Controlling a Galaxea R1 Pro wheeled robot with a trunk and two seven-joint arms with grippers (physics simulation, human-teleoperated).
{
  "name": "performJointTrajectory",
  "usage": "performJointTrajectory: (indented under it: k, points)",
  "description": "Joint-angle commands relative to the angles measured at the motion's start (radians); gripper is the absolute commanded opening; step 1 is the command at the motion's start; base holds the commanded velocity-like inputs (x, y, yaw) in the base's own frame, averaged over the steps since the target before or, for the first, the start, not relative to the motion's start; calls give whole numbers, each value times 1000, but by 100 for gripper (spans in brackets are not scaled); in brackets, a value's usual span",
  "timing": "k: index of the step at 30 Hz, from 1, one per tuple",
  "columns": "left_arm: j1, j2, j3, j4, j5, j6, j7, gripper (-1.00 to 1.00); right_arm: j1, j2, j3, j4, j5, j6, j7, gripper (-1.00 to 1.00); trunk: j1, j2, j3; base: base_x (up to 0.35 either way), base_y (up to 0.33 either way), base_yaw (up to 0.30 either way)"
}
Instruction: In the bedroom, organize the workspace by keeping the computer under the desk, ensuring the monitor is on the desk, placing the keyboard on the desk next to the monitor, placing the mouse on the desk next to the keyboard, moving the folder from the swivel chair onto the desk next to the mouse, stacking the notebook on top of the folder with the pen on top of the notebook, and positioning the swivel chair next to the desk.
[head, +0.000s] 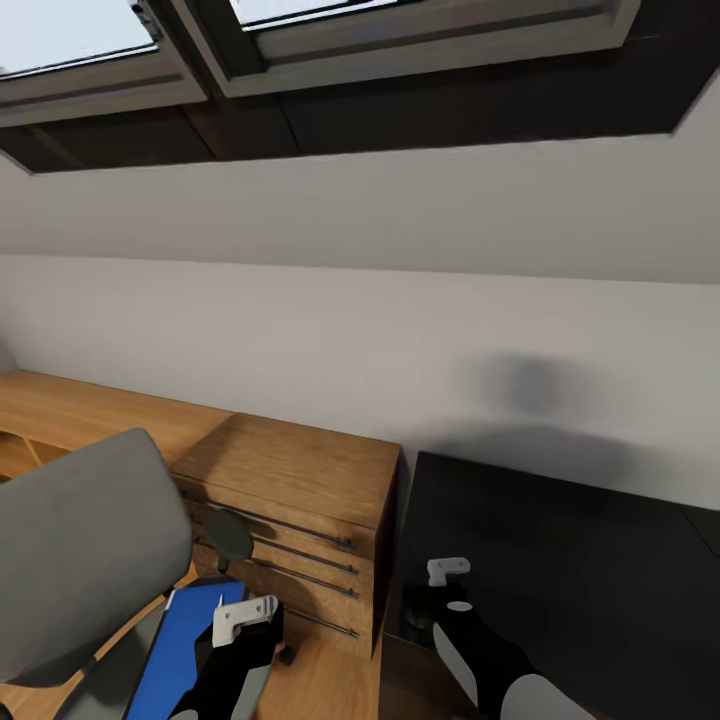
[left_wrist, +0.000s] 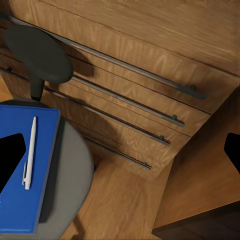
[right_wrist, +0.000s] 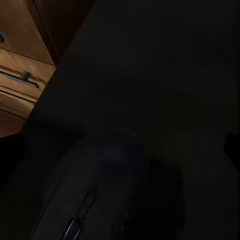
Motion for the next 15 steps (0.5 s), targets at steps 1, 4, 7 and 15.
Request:
performJointTrajectory:
  k: [1, 4, 7, 15]
  points:
    - [0, 1, -2, -2, 8, 3, 8, 100, -1, -1, 9, -6, -10, -11, -10, 100, -4, 6, 2, 0, 0, 0]
    - [0, 1, -2, -2, 8, 3, 8, 100, 0, -1, 9, -58, -10, -43, -33, 100, -15, 27, 11, 0, 0, 0]
    - [0, 1, -2, -2, 8, 3, 8, 100, 3, -1, 13, -137, -11, -50, -90, 100, -27, 48, 21, 0, 0, 0]
    - [0, 1, -1, -2, 9, 3, 18, 100, 47, -2, 69, -321, -16, 19, -207, 100, -57, 104, 46, 0, 0, 0]
